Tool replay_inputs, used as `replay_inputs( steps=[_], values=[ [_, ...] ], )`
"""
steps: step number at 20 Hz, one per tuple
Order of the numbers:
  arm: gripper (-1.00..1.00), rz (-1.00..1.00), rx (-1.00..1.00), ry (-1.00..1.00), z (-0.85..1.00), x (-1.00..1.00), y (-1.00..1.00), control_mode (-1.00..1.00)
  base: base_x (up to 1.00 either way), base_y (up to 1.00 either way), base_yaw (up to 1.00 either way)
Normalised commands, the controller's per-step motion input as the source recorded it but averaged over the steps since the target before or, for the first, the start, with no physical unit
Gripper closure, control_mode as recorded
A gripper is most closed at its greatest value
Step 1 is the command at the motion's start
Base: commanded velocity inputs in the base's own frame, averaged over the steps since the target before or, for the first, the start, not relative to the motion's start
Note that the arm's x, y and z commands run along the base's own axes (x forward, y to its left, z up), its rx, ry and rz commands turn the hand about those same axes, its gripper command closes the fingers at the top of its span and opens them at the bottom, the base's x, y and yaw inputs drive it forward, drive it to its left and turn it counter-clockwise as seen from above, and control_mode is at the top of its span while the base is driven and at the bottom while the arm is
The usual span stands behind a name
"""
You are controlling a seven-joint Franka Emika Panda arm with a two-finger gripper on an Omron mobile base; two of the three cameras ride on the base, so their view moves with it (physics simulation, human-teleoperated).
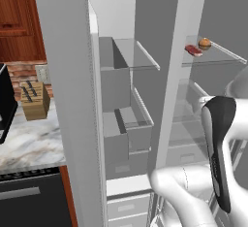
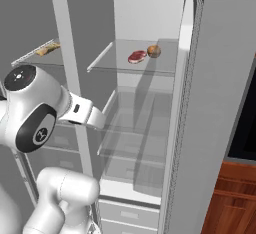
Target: Pick up the frozen steak from the freezer, place it on any shelf in the fridge, and close the fridge and freezer doors when done.
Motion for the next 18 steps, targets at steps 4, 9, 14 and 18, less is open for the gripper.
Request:
replay_inputs(
  steps=[4, 9, 14, 18],
  values=[
    [-1.0, 0.0, 0.0, 0.0, 0.0, 0.0, 0.0, 1.0, -0.52, 0.0, 0.0],
    [-1.0, 0.0, 0.0, 0.0, 0.0, 0.0, 0.0, 1.0, -0.67, 0.0, 0.0],
    [-1.0, 0.0, 0.0, 0.0, 0.0, 0.0, 0.0, 1.0, -0.69, -0.02, 0.0],
    [-1.0, 0.0, 0.0, 0.0, 0.0, 0.0, 0.0, 1.0, -0.52, -0.03, 0.0]
  ],
)
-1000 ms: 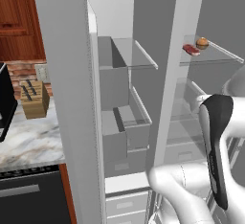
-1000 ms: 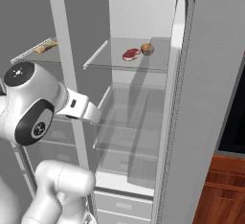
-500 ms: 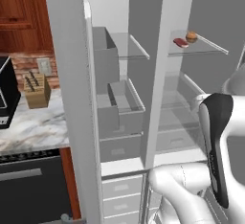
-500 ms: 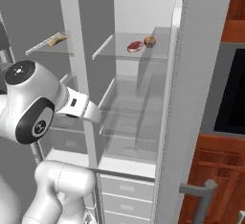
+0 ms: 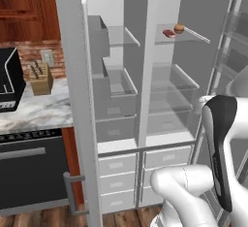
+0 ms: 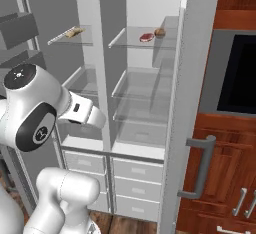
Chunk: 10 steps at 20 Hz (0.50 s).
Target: Pick up the frozen steak from the freezer, place it on any shelf in the fridge, and close the fridge and freezer doors when done.
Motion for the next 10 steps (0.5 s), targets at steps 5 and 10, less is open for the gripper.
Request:
replay_inputs(
  steps=[5, 10],
  values=[
    [-1.0, 0.0, 0.0, 0.0, 0.0, 0.0, 0.0, 1.0, -0.34, 0.0, 0.0],
    [-1.0, 0.0, 0.0, 0.0, 0.0, 0.0, 0.0, 1.0, -0.43, 0.0, 0.0]
  ],
)
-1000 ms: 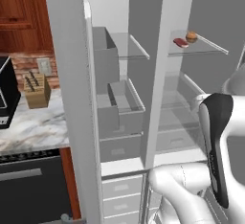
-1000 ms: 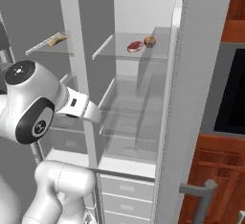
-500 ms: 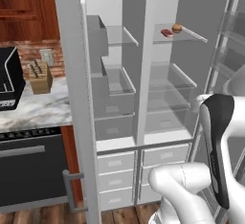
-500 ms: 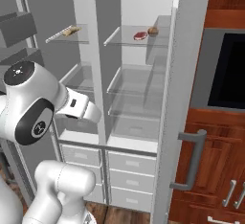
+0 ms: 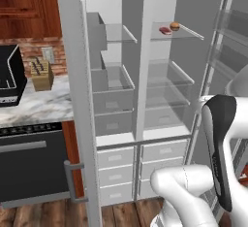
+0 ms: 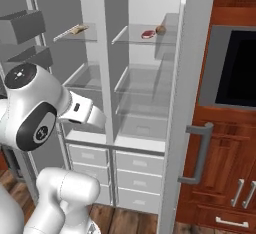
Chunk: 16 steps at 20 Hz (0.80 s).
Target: Pick up the frozen steak from the freezer, place it on any shelf in the fridge, and close the fridge and freezer doors when done.
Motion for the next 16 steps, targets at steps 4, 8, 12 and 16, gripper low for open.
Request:
replay_inputs(
  steps=[4, 8, 12, 16],
  values=[
    [-1.0, 0.0, 0.0, 0.0, 0.0, 0.0, 0.0, 1.0, -0.43, 0.0, 0.0],
    [-1.0, 0.0, 0.0, 0.0, 0.0, 0.0, 0.0, 1.0, -0.3, 0.0, 0.0],
    [-1.0, 0.0, 0.0, 0.0, 0.0, 0.0, 0.0, 1.0, -0.34, 0.0, 0.0],
    [-1.0, 0.0, 0.0, 0.0, 0.0, 0.0, 0.0, 1.0, -0.41, 0.0, 0.0]
  ],
)
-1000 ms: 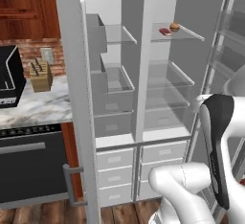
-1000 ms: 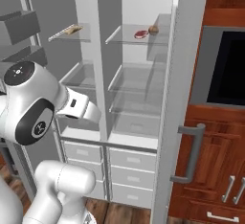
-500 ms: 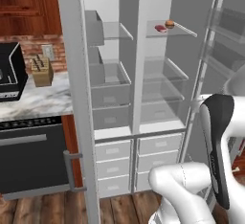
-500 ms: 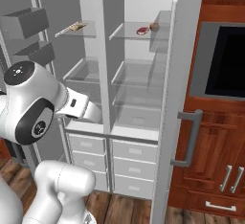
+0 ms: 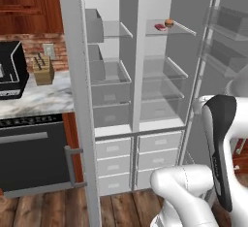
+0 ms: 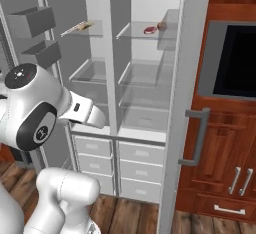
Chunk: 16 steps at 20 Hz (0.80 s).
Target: Pick up the frozen steak from the freezer, place it on any shelf in the fridge, and close the fridge and freezer doors when done.
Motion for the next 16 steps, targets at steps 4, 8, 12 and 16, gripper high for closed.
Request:
replay_inputs(
  steps=[4, 8, 12, 16],
  values=[
    [-1.0, 0.0, 0.0, 0.0, 0.0, 0.0, 0.0, 1.0, -0.51, 0.0, 0.0],
    [-1.0, 0.0, 0.0, 0.0, 0.0, 0.0, 0.0, 1.0, -0.36, 0.0, 0.0],
    [-1.0, 0.0, 0.0, 0.0, 0.0, -0.13, 0.0, -1.0, -0.14, 0.0, 0.0],
    [-1.0, 0.0, 0.0, 0.0, 0.0, -0.23, 0.0, -1.0, 0.0, 0.0, 0.0]
  ],
)
